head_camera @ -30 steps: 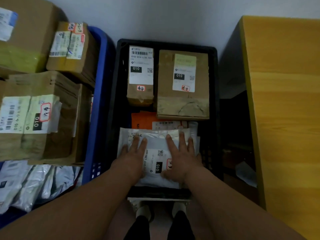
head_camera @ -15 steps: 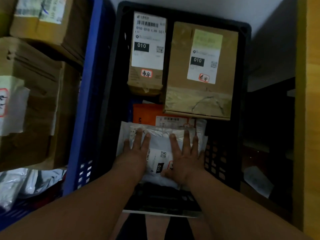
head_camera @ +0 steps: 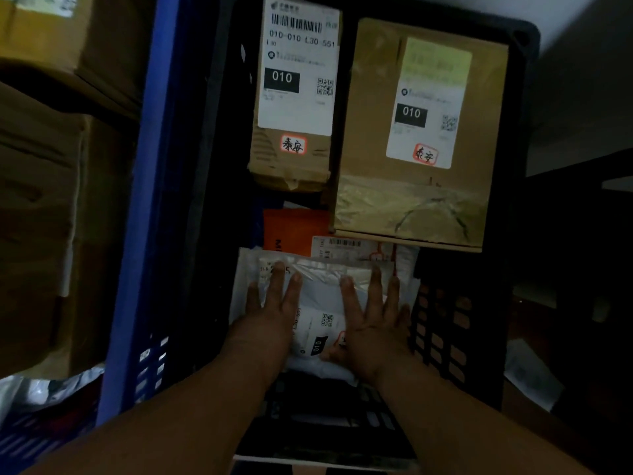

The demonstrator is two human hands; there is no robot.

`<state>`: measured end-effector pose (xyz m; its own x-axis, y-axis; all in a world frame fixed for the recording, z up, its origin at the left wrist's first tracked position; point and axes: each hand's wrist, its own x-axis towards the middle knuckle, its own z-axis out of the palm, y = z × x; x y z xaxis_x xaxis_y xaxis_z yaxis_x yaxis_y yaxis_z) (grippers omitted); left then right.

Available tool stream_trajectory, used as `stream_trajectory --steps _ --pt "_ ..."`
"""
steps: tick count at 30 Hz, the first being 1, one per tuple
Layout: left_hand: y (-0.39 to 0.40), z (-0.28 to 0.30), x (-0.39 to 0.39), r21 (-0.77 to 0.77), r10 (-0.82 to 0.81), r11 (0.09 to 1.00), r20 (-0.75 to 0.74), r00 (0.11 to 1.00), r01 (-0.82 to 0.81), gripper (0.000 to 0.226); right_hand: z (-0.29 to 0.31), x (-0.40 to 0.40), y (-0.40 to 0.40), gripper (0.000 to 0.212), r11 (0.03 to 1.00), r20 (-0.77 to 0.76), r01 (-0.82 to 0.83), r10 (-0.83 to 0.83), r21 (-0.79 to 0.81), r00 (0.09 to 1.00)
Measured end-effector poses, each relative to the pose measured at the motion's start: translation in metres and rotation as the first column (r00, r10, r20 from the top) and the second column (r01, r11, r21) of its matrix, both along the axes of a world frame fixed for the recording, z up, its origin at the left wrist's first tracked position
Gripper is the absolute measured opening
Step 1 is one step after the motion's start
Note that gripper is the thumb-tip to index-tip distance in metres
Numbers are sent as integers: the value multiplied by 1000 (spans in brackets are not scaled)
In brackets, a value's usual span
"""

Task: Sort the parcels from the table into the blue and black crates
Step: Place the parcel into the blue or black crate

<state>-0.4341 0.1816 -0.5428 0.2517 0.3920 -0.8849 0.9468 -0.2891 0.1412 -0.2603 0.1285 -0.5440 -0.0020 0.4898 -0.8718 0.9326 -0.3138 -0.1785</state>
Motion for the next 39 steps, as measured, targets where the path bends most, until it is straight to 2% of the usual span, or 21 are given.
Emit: stream_trajectory --steps 4,9,15,21,27,32,39 --pt "0 -2 -1 47 -11 999 7 1000 11 127 0 -1 0 128 1000 24 9 -9 2 1000" --pt "-1 25 2 127 -37 991 -9 999 38 114 30 -2 2 128 997 107 -29 22 65 994" --pt "-4 76 4 192 -50 980 -4 999 49 121 80 -5 -4 123 973 214 -17 -34 230 976" --pt "-13 125 -4 270 -64 962 56 996 46 124 117 -23 -8 117 946 223 -15 -61 323 973" --pt "-20 166 -22 325 -88 945 182 979 24 108 154 -49 -14 98 921 176 10 -85 389 981" --pt "-34 200 -39 425 -68 900 352 934 -95 85 177 -65 -18 78 911 108 81 -135 404 985" --pt "-55 226 -89 555 57 734 524 850 -392 52 196 -87 -22 64 892 35 112 -142 437 989"
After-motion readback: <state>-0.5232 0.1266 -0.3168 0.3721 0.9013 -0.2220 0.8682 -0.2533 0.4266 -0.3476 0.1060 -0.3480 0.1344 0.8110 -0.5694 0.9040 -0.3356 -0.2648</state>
